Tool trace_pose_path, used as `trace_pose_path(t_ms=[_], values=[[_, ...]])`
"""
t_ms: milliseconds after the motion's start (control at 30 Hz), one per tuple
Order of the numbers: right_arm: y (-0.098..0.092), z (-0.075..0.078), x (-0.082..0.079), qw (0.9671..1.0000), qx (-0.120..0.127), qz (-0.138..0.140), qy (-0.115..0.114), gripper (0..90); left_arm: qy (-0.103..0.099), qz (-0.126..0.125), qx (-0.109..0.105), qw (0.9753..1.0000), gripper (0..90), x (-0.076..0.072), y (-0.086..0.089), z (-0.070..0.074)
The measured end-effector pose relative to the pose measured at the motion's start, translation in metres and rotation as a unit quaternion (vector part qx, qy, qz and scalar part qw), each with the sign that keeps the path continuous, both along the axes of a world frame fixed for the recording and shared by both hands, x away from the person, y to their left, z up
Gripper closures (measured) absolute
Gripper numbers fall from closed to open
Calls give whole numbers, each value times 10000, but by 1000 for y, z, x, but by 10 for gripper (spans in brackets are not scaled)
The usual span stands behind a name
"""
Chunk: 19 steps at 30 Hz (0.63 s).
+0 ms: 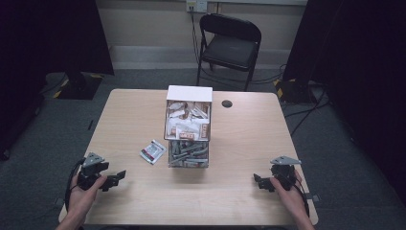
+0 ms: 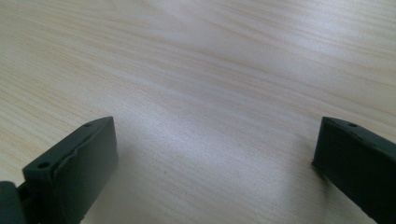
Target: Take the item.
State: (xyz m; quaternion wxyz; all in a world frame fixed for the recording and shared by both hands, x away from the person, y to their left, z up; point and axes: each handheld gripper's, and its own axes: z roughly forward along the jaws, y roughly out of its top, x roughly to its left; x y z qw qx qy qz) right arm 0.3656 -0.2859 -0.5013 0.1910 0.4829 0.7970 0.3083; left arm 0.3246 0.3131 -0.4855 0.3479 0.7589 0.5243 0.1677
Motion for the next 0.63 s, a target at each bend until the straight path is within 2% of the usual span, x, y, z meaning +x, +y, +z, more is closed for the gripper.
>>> trace_pose_path(t_ms=[67,100,200,233,300,367,433,500,633], values=[[0,0,0,10000,0,1,1,0,67,-57,49,9999,205,-1,-2,-4],[0,0,0,10000,0,0,1,0,77,-4,152,9999,204,-1,-4,-6],[0,0,0,10000,0,0,1,0,186,-53,333,9993,196,1,-9,-13],[0,0,0,10000,2,4,-1,0,227,-37,320,9992,190,2,-11,-15],[0,0,0,10000,1,4,-2,0,157,-77,417,9990,148,3,-14,-17],[0,0,0,10000,1,4,-1,0,7,-86,342,9994,136,4,-15,-20],[0,0,0,10000,2,5,-2,0,-85,-88,366,9993,90,4,-12,-23],[0,0,0,10000,3,2,-1,0,-91,22,354,9993,49,4,-13,-24],[0,0,0,10000,4,3,-3,0,-68,133,335,9993,21,5,-14,-25]])
